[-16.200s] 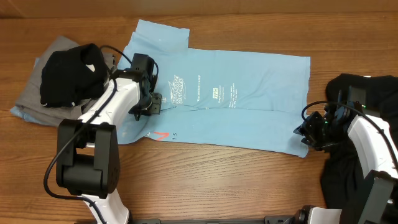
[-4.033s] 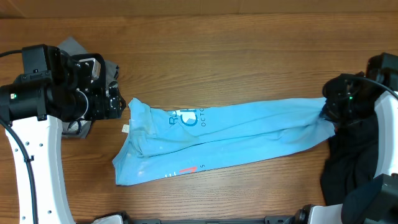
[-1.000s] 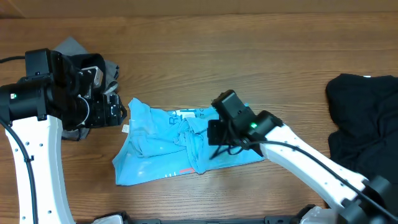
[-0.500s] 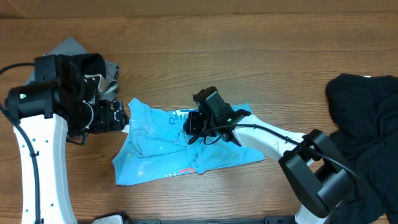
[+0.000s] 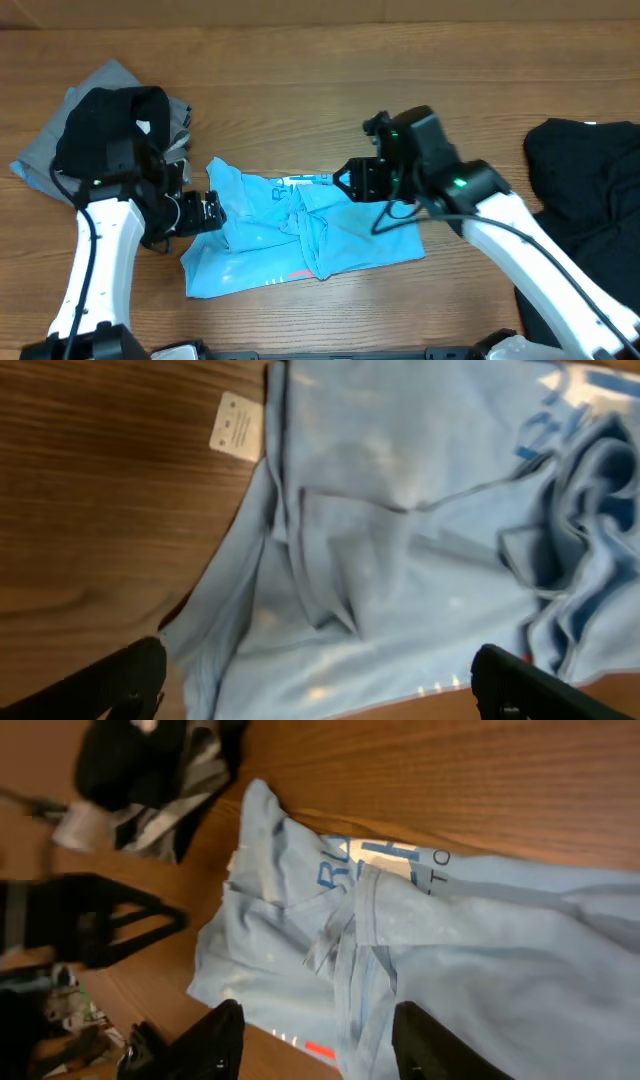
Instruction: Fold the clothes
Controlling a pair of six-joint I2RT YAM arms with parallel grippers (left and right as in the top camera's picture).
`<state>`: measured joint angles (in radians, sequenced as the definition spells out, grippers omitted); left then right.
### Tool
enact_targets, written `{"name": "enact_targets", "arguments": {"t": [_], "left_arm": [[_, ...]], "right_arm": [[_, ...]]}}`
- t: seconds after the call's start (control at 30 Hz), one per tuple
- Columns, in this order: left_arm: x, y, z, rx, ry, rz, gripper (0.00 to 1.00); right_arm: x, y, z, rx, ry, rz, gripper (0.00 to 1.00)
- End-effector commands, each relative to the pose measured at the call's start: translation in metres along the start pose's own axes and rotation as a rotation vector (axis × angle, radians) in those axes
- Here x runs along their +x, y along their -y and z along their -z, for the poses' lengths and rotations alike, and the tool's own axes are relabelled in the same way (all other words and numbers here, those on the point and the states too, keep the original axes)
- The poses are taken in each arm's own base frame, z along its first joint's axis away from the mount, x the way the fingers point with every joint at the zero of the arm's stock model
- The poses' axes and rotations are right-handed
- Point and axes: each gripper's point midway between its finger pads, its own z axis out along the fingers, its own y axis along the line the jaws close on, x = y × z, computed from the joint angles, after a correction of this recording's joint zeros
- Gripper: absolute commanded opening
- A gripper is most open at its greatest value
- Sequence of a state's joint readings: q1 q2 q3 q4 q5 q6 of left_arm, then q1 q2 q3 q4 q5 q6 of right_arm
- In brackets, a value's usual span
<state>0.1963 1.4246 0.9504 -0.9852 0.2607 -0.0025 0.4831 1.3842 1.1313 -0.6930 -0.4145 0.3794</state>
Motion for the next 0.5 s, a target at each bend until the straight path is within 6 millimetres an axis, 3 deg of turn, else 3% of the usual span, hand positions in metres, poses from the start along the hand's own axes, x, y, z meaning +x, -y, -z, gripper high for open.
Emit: {"name": "enact_targets", "arguments": {"t": [0.0,0.17,0.3,0.37,0.47], "left_arm": [[0.017,-0.010,-0.032,-0.013,-0.066,0.043,1.00],[0.021,-0.009,-0.067,0.041,-0.100,0.029,1.00],[0.021,0.010,-0.080,0.185,-0.113,-0.052,1.00],[0.024,0.007,-0.087,0.179,-0.137,-0.063,0.99],[0.027,0.003,-0.095,0.168,-0.160,-0.063,0.82]], "right_arm": [[-0.009,-0.010,0.032,-0.015,0.070,0.054,0.55],[-0.002,-0.003,0.050,0.022,0.074,0.030,0.57],[0.005,0.003,0.048,0.046,0.048,0.014,0.57],[0.006,0.007,0.049,0.068,0.047,0.010,0.57],[0.006,0.008,0.049,0.072,0.045,0.008,0.57]]}}
